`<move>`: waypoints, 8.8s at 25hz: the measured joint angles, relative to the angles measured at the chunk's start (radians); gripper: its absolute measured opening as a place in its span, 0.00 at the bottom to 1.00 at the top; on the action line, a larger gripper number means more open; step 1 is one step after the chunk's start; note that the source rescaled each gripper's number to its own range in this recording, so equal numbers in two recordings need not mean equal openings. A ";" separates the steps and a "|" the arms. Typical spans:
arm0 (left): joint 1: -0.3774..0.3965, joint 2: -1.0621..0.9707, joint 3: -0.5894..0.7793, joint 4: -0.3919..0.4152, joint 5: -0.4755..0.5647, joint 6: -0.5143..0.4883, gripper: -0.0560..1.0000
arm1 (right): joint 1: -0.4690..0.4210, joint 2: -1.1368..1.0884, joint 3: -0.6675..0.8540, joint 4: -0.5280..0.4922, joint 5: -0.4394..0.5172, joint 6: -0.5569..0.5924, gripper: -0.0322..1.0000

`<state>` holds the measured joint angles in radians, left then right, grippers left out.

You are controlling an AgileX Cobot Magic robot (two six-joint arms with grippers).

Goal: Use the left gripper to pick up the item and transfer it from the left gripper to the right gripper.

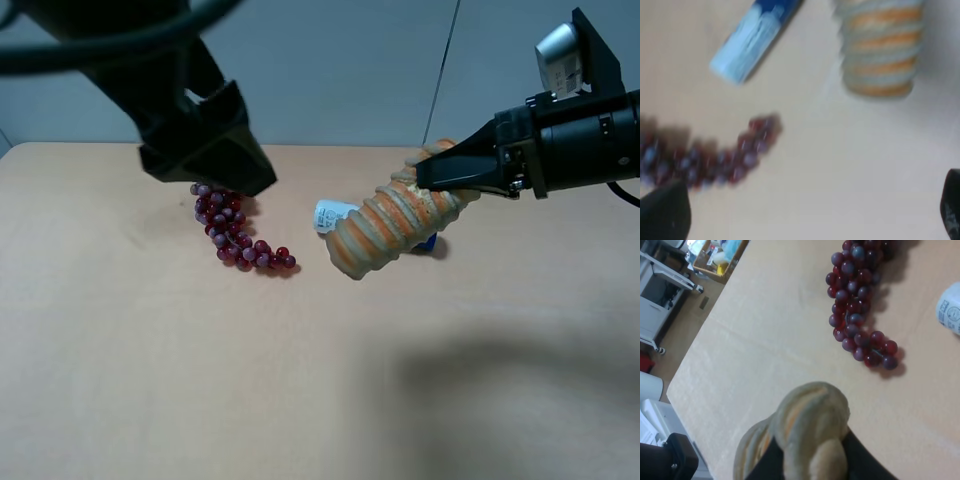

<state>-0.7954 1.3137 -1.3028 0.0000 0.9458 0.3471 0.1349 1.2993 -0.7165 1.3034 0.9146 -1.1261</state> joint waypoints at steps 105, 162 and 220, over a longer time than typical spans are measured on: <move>0.894 -1.318 0.811 -0.044 0.117 -0.260 0.96 | -0.221 0.621 -0.547 -0.897 0.264 0.806 0.03; 0.894 -1.318 0.811 -0.044 0.116 -0.260 0.96 | 0.327 -0.280 -0.235 -1.317 0.275 1.283 1.00; 0.894 -1.318 0.811 -0.046 0.116 -0.260 0.96 | -0.023 -1.304 0.215 -1.352 0.113 1.226 1.00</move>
<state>0.0985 -0.0042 -0.4920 -0.0460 1.0615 0.0871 0.1122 -0.0045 -0.5019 -0.0488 1.0273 0.0999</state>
